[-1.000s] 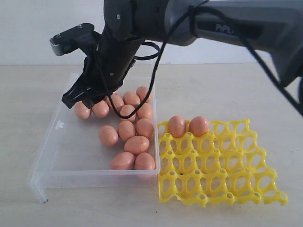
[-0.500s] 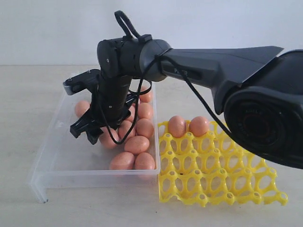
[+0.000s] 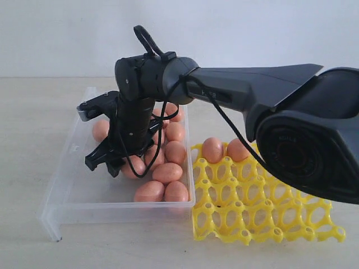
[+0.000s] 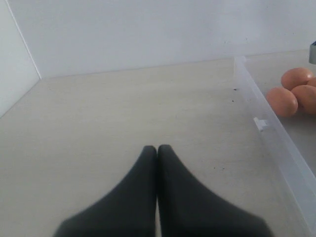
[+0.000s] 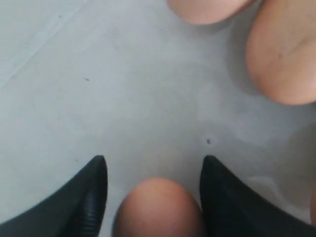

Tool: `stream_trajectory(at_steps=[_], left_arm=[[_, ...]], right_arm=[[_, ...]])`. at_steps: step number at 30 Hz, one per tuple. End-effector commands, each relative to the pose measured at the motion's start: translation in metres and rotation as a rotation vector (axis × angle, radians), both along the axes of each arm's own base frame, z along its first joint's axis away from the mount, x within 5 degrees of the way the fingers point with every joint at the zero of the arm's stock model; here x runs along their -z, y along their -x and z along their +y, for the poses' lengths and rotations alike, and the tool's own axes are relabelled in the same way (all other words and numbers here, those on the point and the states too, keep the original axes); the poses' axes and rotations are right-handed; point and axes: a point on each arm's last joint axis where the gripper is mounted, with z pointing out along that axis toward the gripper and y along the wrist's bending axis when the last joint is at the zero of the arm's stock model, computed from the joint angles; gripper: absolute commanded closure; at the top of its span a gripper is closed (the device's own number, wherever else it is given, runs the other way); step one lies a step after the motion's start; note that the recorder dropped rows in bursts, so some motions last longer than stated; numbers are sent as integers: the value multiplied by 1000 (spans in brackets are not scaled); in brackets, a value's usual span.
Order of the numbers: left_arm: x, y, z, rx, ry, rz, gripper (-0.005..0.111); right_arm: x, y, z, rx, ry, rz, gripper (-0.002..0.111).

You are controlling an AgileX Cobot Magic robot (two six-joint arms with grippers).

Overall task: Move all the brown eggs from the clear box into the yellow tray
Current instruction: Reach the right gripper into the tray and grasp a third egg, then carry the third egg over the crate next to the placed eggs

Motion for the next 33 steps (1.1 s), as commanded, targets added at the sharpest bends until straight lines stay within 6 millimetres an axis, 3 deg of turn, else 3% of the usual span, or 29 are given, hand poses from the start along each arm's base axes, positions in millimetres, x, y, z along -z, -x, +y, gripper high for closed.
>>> stream_trajectory(at_steps=[1,2,3,9,18,25,30,33], left_arm=[[0,0,0,3,2,0,111],[0,0,0,3,2,-1,111],[0,0,0,3,2,-1,111],[0,0,0,3,2,-1,111],[0,0,0,3,2,-1,111],[0,0,0,3,2,-1,111],[0,0,0,3,2,-1,111],[0,0,0,3,2,-1,111]], right_arm=[[9,2,-4,-3,49,34,93],[9,2,-4,-3,47,33,105],[9,2,-4,-3,47,33,108],[6,1,-3,-24,39,14,108],[-54,-6,1,-8,-112,-161,108],[-72,-11,9,165,-345,-294,108],[-86,26,13,130,-559,-568,108],[-93,52,-1,102,-701,-784,108]])
